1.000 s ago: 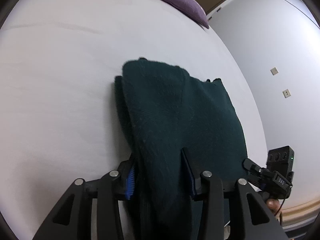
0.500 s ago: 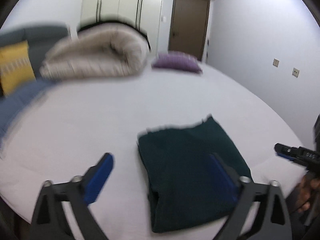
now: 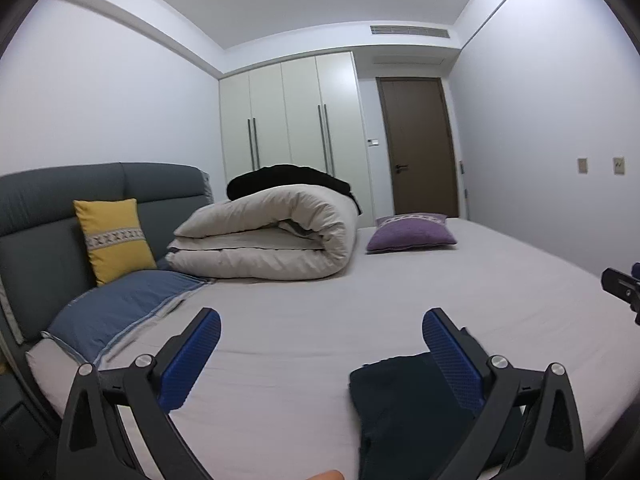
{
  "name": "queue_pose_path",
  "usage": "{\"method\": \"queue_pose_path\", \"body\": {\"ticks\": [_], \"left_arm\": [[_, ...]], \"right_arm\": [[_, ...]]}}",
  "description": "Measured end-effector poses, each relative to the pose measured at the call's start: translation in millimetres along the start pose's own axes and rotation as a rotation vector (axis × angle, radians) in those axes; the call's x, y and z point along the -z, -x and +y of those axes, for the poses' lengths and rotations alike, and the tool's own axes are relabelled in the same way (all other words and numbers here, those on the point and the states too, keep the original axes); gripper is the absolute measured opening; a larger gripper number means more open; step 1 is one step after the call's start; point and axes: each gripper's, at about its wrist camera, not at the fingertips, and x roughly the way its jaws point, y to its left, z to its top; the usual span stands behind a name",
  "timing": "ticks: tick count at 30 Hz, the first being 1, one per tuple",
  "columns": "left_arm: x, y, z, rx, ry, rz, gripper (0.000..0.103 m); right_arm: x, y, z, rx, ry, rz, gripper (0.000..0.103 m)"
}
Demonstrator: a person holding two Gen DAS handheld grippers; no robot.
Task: Fold small clothes
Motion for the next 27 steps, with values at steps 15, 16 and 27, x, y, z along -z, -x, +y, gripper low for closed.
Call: {"method": "queue_pose_path", "body": {"ticks": [15,16,27], "left_arm": [[33.7,-23.5,-12.7,0.005,-0.025,0.246,0.103],[39.7,-29.1,-11.7,0.017,-0.016,0.286,0.103],[96.2,-73.1,-10.9,0.061,0.017,0.569,0.103]], "right_arm": [[1.3,10.3,45.0,0.005,0.070,0.148,0.103],[5.5,1.8,45.0,0.017,0.065,0.177,0.103],[74.5,-67.7,24.6,0.076,-0.021,0.502,0.103]]}}
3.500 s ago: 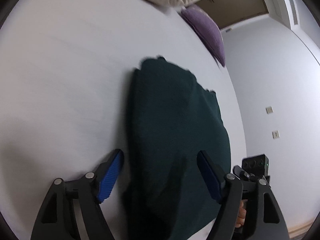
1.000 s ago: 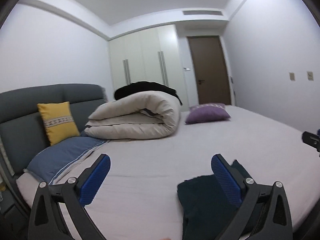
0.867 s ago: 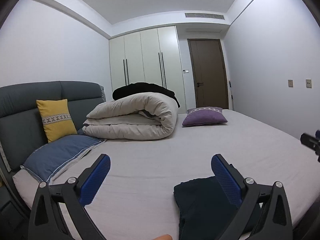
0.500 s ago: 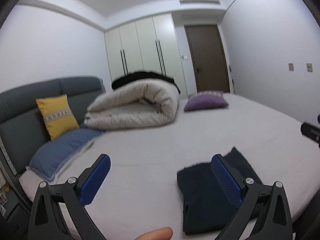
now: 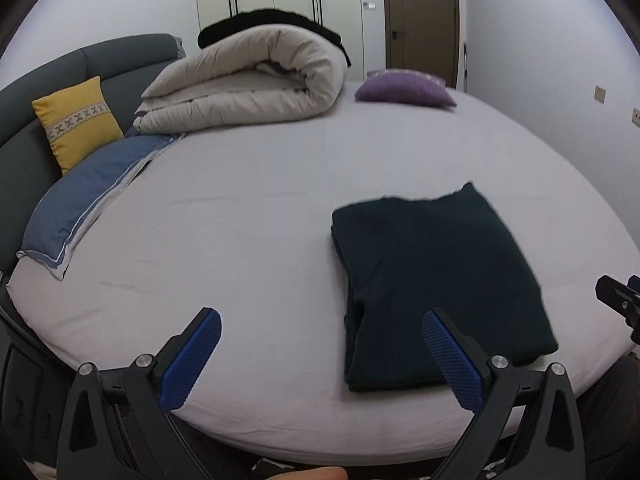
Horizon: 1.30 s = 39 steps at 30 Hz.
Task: Fold small clothes
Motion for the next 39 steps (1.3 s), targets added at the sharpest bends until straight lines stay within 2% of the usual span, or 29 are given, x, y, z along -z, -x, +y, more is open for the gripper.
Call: {"method": "queue_pose_path", "body": {"ticks": [8,39], "left_arm": [[7.7,-9.7,4.3,0.027,0.025,0.044,0.103],[15.6,-25.3,7.9,0.031,0.027,0.079,0.103]], "right_arm": [[9.5,-29.2,12.3,-0.013,0.021,0.031,0.103],[7.4,-45.7,25.1,-0.019,0.063,0.061,0.103]]}}
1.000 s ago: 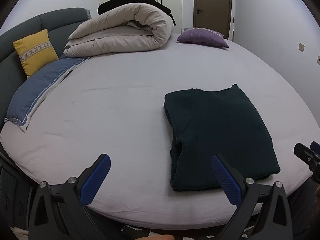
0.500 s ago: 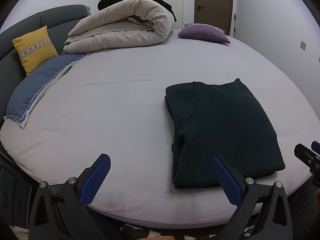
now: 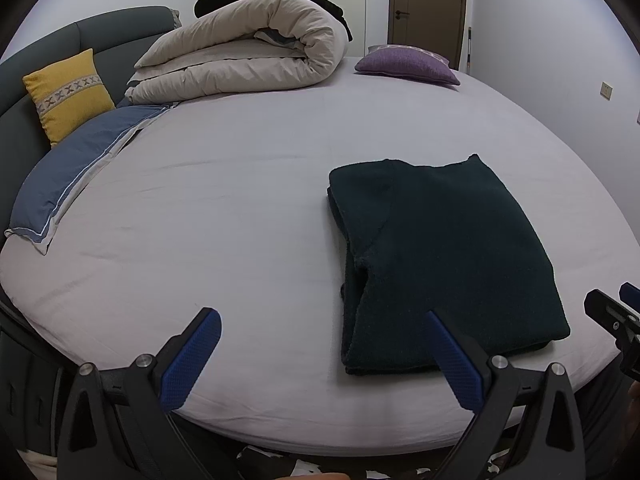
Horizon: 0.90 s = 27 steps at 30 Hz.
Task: Fold small clothes
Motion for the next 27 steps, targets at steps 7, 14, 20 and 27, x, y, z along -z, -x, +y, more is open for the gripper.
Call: {"method": "queue_pose_path", "body": {"ticks": [7,14,20,27], "left_arm": [[1.4,-1.5,-1.0,0.004,-0.002,0.005,0.103],[1.6,-2.3,-1.2,0.005,0.002,0.007,0.103],[1.7,-3.4,0.1,0.009,0.002,0.011,0.103],[2.1,-4.9,1.4,0.012,0.004,0.016,0.103]], "right_arm": [[0.7,-0.9,4.5,0.003,-0.002,0.000,0.103],[0.7,-2.6,7.4,0.004,-0.003,0.001,0.103],[0.9,-2.9,7.9,0.004,-0.004,0.003,0.103],[-0.7,-7.1,8.2,0.000,-0.001,0.006,0.103]]}}
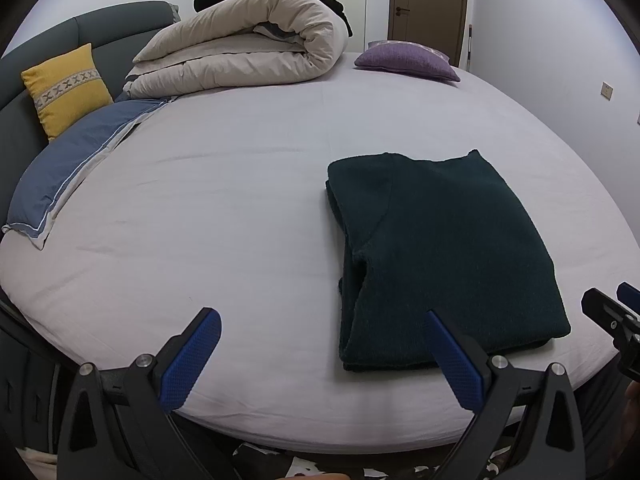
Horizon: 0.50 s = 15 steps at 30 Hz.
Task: Fold small clothes
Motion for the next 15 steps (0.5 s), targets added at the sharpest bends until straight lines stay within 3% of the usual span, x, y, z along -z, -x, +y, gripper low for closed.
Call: {"method": "queue_pose_path", "body": {"ticks": [15], "left_arm": [[1.9,-3.4,2.9,-0.001,0.010,0.010,0.103]], "right_arm": [[-0.8,-3.9,5.5,-0.001,0.000,0.004,0.103]]}}
